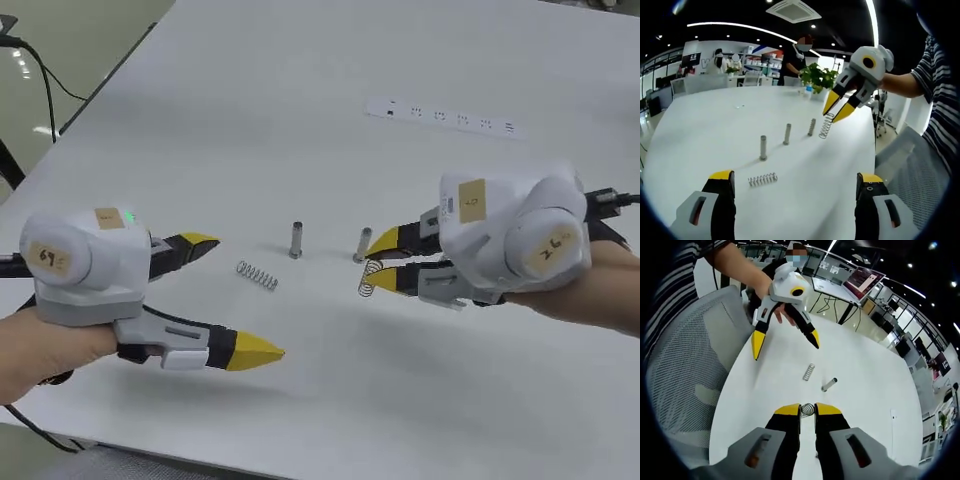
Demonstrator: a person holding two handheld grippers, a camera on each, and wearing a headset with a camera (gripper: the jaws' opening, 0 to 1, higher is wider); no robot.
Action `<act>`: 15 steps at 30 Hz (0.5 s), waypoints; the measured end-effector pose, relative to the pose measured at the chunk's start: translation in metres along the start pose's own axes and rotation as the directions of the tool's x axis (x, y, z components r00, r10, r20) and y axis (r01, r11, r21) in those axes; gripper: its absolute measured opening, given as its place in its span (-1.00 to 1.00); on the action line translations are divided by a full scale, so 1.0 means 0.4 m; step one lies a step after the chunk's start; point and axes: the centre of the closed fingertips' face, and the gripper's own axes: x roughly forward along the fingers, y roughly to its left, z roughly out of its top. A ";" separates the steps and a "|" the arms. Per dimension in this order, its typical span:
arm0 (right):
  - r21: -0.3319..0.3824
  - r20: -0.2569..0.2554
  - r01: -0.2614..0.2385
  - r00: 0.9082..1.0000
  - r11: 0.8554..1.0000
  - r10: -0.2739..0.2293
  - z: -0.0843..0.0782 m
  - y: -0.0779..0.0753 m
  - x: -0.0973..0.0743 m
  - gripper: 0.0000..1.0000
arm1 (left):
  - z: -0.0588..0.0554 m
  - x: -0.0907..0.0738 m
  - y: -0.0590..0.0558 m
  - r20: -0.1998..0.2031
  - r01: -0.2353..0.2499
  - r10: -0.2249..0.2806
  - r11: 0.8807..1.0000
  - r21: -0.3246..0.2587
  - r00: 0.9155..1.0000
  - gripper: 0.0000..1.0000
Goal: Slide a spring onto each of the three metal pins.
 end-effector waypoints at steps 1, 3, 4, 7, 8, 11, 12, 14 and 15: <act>0.001 -0.003 0.002 1.000 1.000 -0.002 -0.003 -0.003 0.000 -0.85 | 0.001 -0.001 0.001 0.003 -0.001 0.001 1.000 0.000 1.000 0.96; 0.015 -0.005 0.012 1.000 1.000 -0.012 -0.011 -0.017 -0.001 -0.85 | 0.002 -0.004 0.006 0.010 -0.006 0.006 1.000 -0.006 1.000 0.96; 0.028 -0.001 0.016 1.000 0.999 -0.016 -0.011 -0.023 -0.001 -0.85 | 0.002 -0.005 0.007 0.011 -0.007 0.007 1.000 -0.006 1.000 0.96; 0.060 0.004 0.035 0.999 0.998 -0.036 -0.017 -0.050 -0.004 -0.85 | 0.003 -0.008 0.011 0.020 -0.011 0.012 1.000 -0.009 1.000 0.96; 0.069 0.001 0.048 0.999 0.996 -0.048 -0.020 -0.063 -0.005 -0.85 | 0.002 -0.008 0.012 0.020 -0.012 0.013 1.000 -0.010 1.000 0.96; 0.074 -0.011 0.075 0.997 0.994 -0.074 -0.029 -0.090 -0.006 -0.85 | -0.002 -0.009 0.014 0.016 -0.015 0.016 1.000 -0.013 1.000 0.96; 0.076 -0.015 0.079 0.997 0.994 -0.078 -0.030 -0.097 -0.006 -0.85 | -0.001 -0.009 0.013 0.017 -0.016 0.016 1.000 -0.014 1.000 0.96; 0.083 -0.017 0.094 0.996 0.992 -0.093 -0.034 -0.114 -0.005 -0.85 | 0.001 -0.010 0.010 0.021 -0.014 0.015 1.000 -0.016 1.000 0.96; 0.091 -0.018 0.102 0.995 0.991 -0.101 -0.035 -0.123 -0.005 -0.85 | 0.002 -0.010 0.010 0.023 -0.015 0.015 1.000 -0.016 1.000 0.96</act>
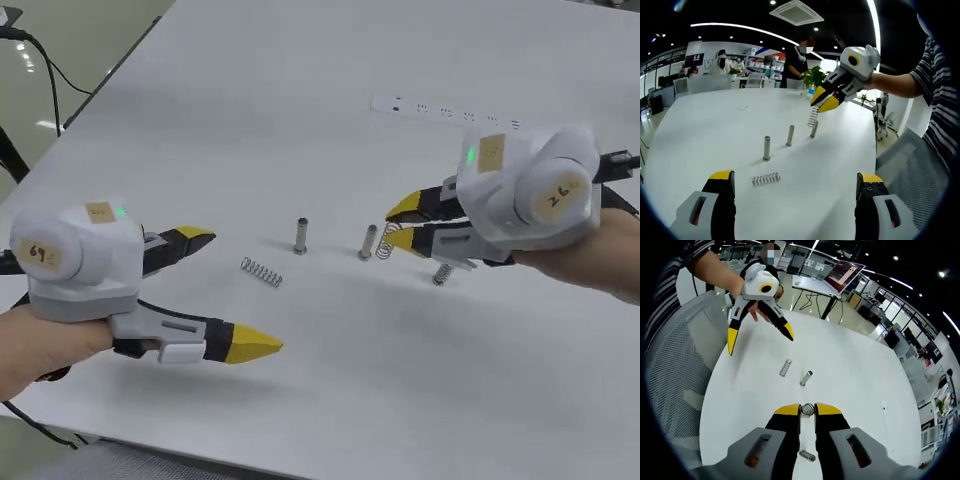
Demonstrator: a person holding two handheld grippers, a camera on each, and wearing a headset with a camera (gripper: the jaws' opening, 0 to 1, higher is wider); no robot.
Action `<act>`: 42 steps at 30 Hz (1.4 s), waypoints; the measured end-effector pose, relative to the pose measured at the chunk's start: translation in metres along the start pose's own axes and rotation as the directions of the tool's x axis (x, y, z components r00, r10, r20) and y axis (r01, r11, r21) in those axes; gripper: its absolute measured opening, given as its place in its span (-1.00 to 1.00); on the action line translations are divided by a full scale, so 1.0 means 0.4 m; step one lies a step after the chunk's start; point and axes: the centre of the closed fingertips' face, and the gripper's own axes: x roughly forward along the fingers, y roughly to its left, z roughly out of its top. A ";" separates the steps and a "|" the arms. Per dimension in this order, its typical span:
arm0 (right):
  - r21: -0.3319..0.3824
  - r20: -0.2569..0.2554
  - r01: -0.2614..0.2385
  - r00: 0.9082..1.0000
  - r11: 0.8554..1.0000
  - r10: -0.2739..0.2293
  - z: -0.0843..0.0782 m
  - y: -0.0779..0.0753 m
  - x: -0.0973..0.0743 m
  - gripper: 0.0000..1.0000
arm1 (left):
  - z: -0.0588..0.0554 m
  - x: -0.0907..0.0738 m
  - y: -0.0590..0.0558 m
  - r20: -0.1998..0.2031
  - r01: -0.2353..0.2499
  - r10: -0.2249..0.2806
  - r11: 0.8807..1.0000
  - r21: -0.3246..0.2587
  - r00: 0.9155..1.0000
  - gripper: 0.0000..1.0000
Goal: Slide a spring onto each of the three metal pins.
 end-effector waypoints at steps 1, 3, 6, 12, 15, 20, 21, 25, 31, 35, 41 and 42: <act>0.001 0.000 0.003 1.000 1.000 -0.003 0.000 -0.003 0.001 -0.85 | 0.000 0.000 0.000 0.000 0.000 0.000 1.000 0.000 1.000 0.96; 0.018 0.005 0.013 1.000 1.000 -0.013 0.003 -0.016 0.002 -0.85 | -0.001 0.000 0.001 -0.001 -0.002 0.002 1.000 -0.002 1.000 0.96; 0.026 -0.006 0.039 0.999 0.999 -0.039 0.001 -0.040 0.005 -0.85 | -0.004 -0.001 0.003 -0.003 -0.006 0.006 1.000 -0.005 1.000 0.96; 0.086 0.007 0.062 0.998 0.994 -0.063 0.003 -0.076 0.012 -0.85 | -0.006 -0.001 0.005 -0.004 -0.008 0.008 1.000 -0.009 1.000 0.96; 0.100 0.003 0.066 0.998 0.993 -0.067 -0.003 -0.088 0.017 -0.85 | -0.004 -0.002 0.005 -0.005 -0.007 0.007 1.000 -0.007 1.000 0.96; 0.109 -0.006 0.063 0.998 0.992 -0.063 -0.010 -0.091 0.031 -0.85 | -0.005 -0.003 0.008 -0.007 -0.009 0.009 1.000 -0.008 1.000 0.96; 0.111 -0.006 0.061 0.998 0.992 -0.061 -0.011 -0.090 0.033 -0.85 | -0.006 -0.003 0.009 -0.007 -0.009 0.009 1.000 -0.009 1.000 0.96; 0.109 -0.008 0.054 0.999 0.993 -0.054 -0.013 -0.084 0.048 -0.85 | -0.009 -0.004 0.008 -0.013 -0.008 0.008 1.000 -0.008 1.000 0.96; 0.087 -0.021 0.046 0.999 0.995 -0.044 -0.019 -0.075 0.069 -0.85 | -0.014 -0.008 0.008 -0.020 -0.009 0.009 1.000 -0.002 1.000 0.95; 0.086 -0.022 0.038 0.999 0.996 -0.036 -0.024 -0.070 0.078 -0.85 | -0.016 -0.009 0.011 -0.022 -0.012 0.012 1.000 -0.005 1.000 0.94; 0.085 -0.042 0.026 0.999 0.996 -0.023 -0.043 -0.062 0.097 -0.85 | -0.019 -0.008 0.009 -0.026 -0.008 0.008 1.000 -0.008 1.000 0.93; 0.094 -0.042 0.023 0.999 0.995 -0.019 -0.048 -0.060 0.101 -0.85 | -0.020 -0.008 0.009 -0.027 -0.008 0.008 1.000 -0.008 1.000 0.93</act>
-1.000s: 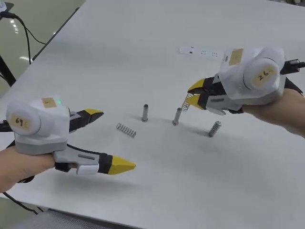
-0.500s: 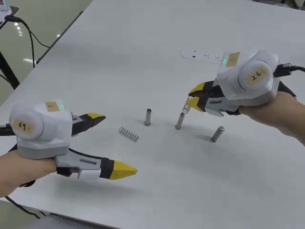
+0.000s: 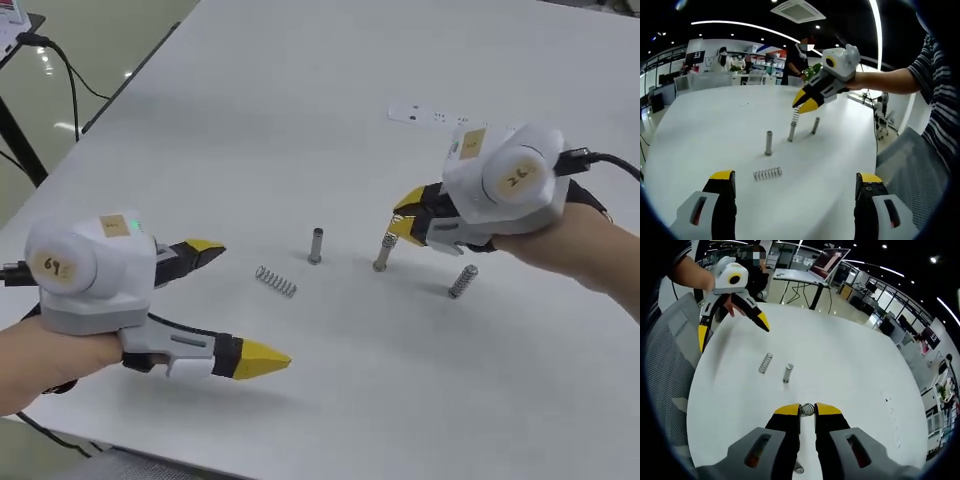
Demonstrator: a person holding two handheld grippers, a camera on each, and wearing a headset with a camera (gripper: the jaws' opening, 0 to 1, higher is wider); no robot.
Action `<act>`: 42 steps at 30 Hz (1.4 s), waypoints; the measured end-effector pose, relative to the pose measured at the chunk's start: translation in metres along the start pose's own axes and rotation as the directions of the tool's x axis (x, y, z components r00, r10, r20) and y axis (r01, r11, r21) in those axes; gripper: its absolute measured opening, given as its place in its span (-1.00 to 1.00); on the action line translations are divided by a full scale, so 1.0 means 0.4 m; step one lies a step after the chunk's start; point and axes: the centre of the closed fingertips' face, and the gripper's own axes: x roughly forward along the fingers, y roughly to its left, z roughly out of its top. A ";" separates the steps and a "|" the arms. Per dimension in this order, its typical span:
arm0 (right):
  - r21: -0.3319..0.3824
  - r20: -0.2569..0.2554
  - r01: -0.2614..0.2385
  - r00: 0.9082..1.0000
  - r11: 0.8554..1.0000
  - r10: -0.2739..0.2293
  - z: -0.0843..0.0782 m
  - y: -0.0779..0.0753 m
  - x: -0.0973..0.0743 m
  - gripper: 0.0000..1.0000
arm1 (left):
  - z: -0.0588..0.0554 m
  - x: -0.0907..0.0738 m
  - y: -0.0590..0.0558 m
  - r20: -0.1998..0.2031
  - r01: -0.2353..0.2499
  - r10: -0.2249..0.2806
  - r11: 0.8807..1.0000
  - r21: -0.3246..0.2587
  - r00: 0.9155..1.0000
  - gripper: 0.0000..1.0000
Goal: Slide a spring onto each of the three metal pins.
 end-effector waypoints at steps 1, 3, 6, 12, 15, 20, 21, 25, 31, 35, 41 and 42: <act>0.004 0.000 -0.001 1.000 1.000 0.001 -0.003 0.002 0.002 -0.85 | 0.000 0.001 0.000 0.000 0.001 -0.001 1.000 0.000 1.000 0.93; 0.008 -0.006 -0.004 1.000 1.000 0.004 -0.011 0.006 0.008 -0.85 | -0.001 0.002 -0.001 0.000 0.003 -0.003 1.000 -0.002 1.000 0.92; 0.012 -0.016 -0.012 1.000 1.000 0.012 -0.023 0.014 0.017 -0.85 | -0.004 0.004 -0.001 -0.003 0.003 -0.003 1.000 -0.004 1.000 0.92; 0.025 -0.029 -0.025 0.999 0.999 0.026 -0.037 0.027 0.027 -0.85 | -0.011 0.006 -0.007 -0.005 0.009 -0.009 1.000 -0.009 1.000 0.91; 0.026 -0.042 -0.037 0.998 0.999 0.038 -0.052 0.041 0.039 -0.85 | -0.014 0.006 -0.008 -0.006 0.009 -0.010 1.000 -0.013 1.000 0.91; 0.028 -0.057 -0.049 0.997 0.998 0.051 -0.070 0.051 0.052 -0.85 | -0.015 0.006 -0.007 -0.006 0.007 -0.007 1.000 -0.014 1.000 0.91; 0.027 -0.060 -0.051 0.997 0.998 0.053 -0.072 0.053 0.053 -0.85 | -0.015 0.006 -0.007 -0.006 0.008 -0.008 1.000 -0.015 1.000 0.91; 0.028 -0.075 -0.057 0.995 0.998 0.059 -0.088 0.057 0.061 -0.84 | -0.014 0.008 -0.010 -0.004 0.009 -0.009 1.000 -0.017 1.000 0.91; 0.068 -0.053 -0.052 0.997 0.996 0.055 -0.078 0.052 0.056 -0.84 | -0.014 0.010 -0.012 -0.006 0.013 -0.013 1.000 -0.019 1.000 0.91; 0.067 -0.048 -0.050 0.997 0.996 0.054 -0.079 0.049 0.056 -0.83 | -0.012 0.010 -0.011 -0.002 0.012 -0.012 1.000 -0.021 1.000 0.91; 0.055 -0.049 -0.063 0.997 0.996 0.066 -0.076 0.058 0.059 -0.81 | -0.014 0.007 -0.011 -0.005 0.009 -0.009 1.000 -0.025 1.000 0.90; 0.061 -0.047 -0.063 0.997 0.996 0.066 -0.076 0.056 0.061 -0.79 | -0.014 0.006 -0.010 -0.005 0.007 -0.007 1.000 -0.026 1.000 0.90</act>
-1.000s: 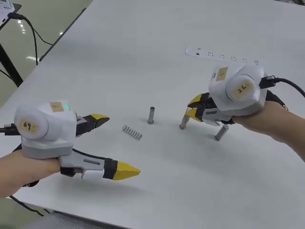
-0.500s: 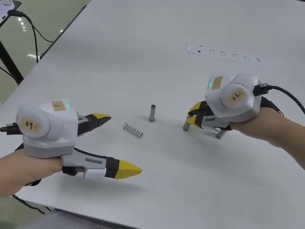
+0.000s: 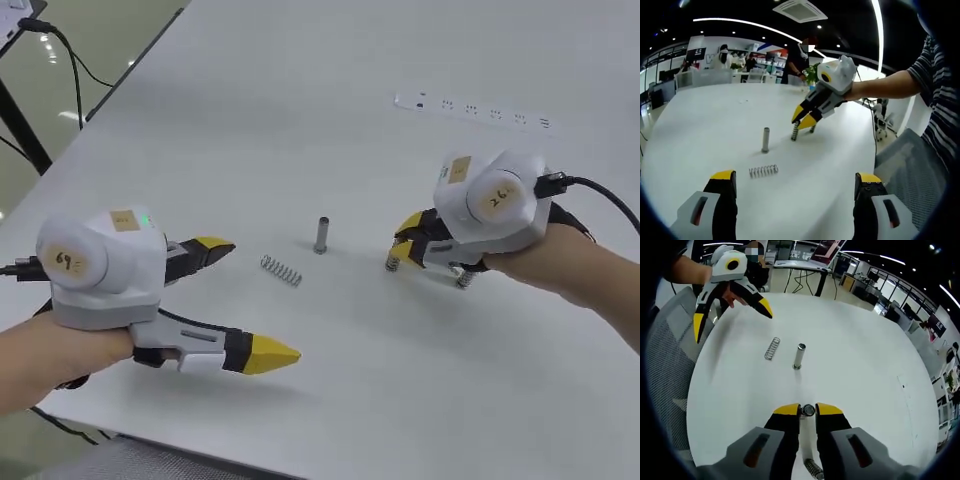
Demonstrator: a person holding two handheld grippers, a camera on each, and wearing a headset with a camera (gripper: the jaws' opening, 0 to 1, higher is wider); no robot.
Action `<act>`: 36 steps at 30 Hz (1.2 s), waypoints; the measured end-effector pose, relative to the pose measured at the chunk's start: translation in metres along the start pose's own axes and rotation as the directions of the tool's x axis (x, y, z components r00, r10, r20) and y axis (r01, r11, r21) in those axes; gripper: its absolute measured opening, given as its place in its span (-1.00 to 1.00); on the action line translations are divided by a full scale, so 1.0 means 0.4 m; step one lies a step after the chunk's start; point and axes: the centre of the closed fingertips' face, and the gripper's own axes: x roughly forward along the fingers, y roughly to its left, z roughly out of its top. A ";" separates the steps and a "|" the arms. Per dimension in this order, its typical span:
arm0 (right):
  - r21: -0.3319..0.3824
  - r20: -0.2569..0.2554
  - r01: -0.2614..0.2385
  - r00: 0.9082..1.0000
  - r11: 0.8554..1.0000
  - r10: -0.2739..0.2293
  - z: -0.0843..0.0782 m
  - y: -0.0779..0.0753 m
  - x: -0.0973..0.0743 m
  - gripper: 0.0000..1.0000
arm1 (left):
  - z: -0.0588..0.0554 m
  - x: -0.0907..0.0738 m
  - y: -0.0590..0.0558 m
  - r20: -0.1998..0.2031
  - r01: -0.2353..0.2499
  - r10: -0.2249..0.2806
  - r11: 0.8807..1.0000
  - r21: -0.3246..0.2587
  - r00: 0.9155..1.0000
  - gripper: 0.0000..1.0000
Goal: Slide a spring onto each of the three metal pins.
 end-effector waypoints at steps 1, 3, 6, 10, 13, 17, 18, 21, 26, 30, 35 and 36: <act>0.007 0.000 0.003 1.000 1.000 -0.003 0.001 -0.001 0.000 -0.77 | -0.001 -0.001 0.000 -0.001 0.000 0.000 1.000 0.000 1.000 0.90; 0.011 -0.003 0.005 1.000 1.000 -0.005 0.000 -0.001 -0.001 -0.75 | -0.002 -0.002 0.000 -0.003 -0.001 0.001 1.000 0.000 1.000 0.90; 0.027 0.004 0.010 1.000 1.000 -0.010 0.001 -0.005 -0.006 -0.74 | -0.002 -0.003 0.000 -0.002 0.000 0.000 1.000 -0.001 1.000 0.89; 0.067 0.027 0.019 0.999 0.998 -0.021 0.007 -0.009 -0.018 -0.71 | 0.003 -0.002 -0.002 0.004 -0.003 0.003 1.000 -0.002 1.000 0.90; 0.114 0.060 0.025 0.998 0.993 -0.032 0.018 -0.010 -0.028 -0.67 | 0.004 -0.001 -0.002 0.004 -0.004 0.004 1.000 -0.002 1.000 0.90; 0.157 0.089 0.028 0.995 0.987 -0.042 0.022 -0.009 -0.041 -0.66 | 0.012 -0.001 0.000 0.011 -0.006 0.006 1.000 -0.002 1.000 0.91; 0.173 0.097 0.024 0.994 0.985 -0.041 0.023 -0.007 -0.044 -0.66 | 0.014 -0.001 0.003 0.013 -0.010 0.010 1.000 -0.004 1.000 0.91; 0.212 0.127 0.023 0.991 0.977 -0.051 0.025 -0.008 -0.055 -0.63 | 0.018 -0.003 0.006 0.020 -0.015 0.015 1.000 -0.008 1.000 0.91; 0.270 0.174 0.019 0.982 0.963 -0.068 0.039 0.002 -0.079 -0.63 | 0.019 -0.003 0.004 0.018 -0.014 0.014 1.000 -0.006 1.000 0.91; 0.330 0.218 0.015 0.972 0.944 -0.092 0.049 0.008 -0.103 -0.64 | 0.023 -0.003 0.002 0.023 -0.011 0.012 1.000 -0.005 1.000 0.91; 0.368 0.249 0.002 0.963 0.930 -0.100 0.048 0.022 -0.120 -0.63 | 0.025 -0.004 0.004 0.022 -0.011 0.011 1.000 0.000 1.000 0.91; 0.377 0.253 0.000 0.962 0.926 -0.103 0.045 0.027 -0.124 -0.63 | 0.026 -0.005 0.006 0.025 -0.011 0.011 1.000 0.000 1.000 0.91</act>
